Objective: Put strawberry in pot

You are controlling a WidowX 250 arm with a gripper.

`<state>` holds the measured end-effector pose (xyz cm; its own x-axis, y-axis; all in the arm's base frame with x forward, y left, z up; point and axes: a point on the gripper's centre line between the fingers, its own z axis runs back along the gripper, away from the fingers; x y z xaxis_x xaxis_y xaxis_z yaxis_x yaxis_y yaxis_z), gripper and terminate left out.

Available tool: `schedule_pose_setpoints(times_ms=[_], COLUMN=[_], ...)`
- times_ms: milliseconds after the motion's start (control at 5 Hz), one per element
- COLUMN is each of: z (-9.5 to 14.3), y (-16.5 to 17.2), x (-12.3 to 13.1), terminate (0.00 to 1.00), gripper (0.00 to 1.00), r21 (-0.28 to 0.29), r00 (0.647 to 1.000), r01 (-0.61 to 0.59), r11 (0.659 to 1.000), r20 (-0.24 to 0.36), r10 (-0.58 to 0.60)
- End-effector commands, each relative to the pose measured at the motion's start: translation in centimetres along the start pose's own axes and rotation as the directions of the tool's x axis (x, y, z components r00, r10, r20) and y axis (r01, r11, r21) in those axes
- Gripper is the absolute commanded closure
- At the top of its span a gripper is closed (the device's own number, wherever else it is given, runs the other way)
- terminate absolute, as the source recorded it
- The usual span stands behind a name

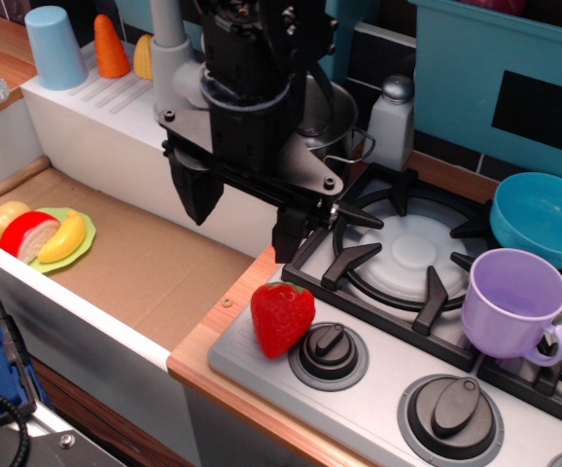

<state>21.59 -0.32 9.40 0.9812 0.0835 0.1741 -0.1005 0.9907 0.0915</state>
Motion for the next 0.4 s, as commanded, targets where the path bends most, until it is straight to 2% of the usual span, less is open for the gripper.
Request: schedule_pose_setpoints(times_ms=[0,200], z=[0.0,-0.43], y=[0.0,-0.56], x=[0.0,-0.31], terminate=[0.0,0.0], gripper=[0.0,0.0], r21=[0.0,-0.029], r00=[1.0,1.0], r01=[0.0,-0.007], r11=[1.0,1.0], r20=[0.0,0.014], r10=[0.0,0.007])
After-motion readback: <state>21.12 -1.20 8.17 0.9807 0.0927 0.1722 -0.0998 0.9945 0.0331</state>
